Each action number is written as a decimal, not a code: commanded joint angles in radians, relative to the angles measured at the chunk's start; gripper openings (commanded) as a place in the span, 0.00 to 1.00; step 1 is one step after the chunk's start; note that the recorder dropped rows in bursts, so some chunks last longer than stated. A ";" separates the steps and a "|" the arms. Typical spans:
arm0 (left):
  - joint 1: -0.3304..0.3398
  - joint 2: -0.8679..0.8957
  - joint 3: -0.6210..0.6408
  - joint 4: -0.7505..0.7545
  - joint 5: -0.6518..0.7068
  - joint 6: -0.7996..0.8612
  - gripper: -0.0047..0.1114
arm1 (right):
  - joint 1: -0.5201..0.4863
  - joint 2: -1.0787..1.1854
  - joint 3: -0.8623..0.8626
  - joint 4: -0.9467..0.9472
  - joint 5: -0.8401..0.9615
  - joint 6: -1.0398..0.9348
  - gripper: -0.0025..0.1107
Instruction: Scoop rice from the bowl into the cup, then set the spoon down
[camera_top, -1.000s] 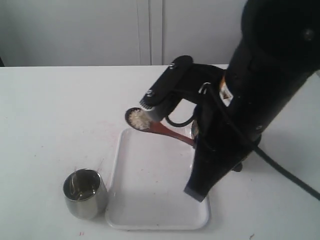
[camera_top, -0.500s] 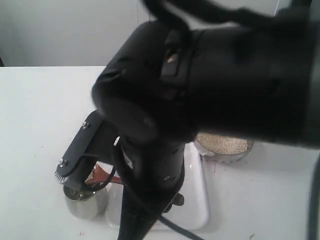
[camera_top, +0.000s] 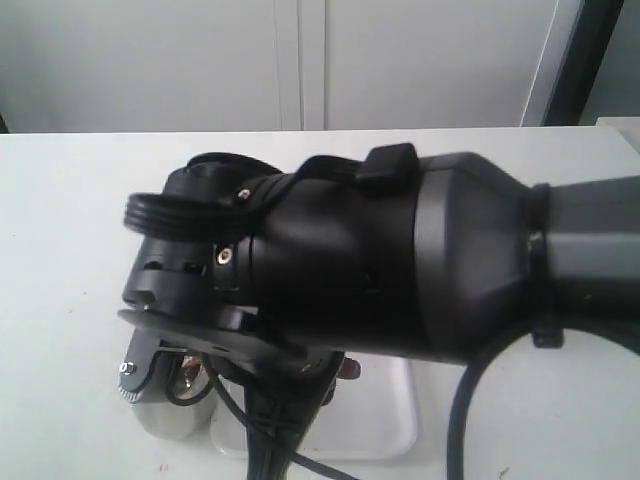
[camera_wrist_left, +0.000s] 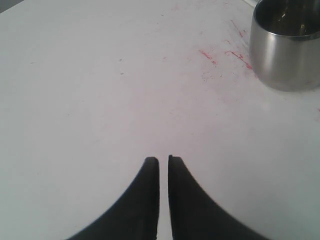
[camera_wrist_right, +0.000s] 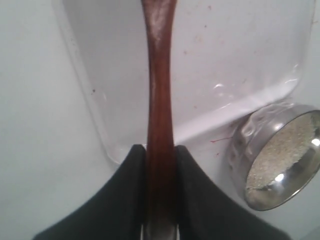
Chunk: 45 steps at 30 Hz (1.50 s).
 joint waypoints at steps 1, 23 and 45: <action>-0.005 0.000 0.009 -0.006 0.048 -0.006 0.16 | 0.029 0.004 -0.006 -0.089 -0.044 -0.034 0.02; -0.005 0.000 0.009 -0.006 0.048 -0.006 0.16 | 0.075 0.108 -0.002 -0.425 0.031 -0.075 0.02; -0.005 0.000 0.009 -0.006 0.048 -0.006 0.16 | 0.123 0.122 0.000 -0.599 0.031 -0.129 0.02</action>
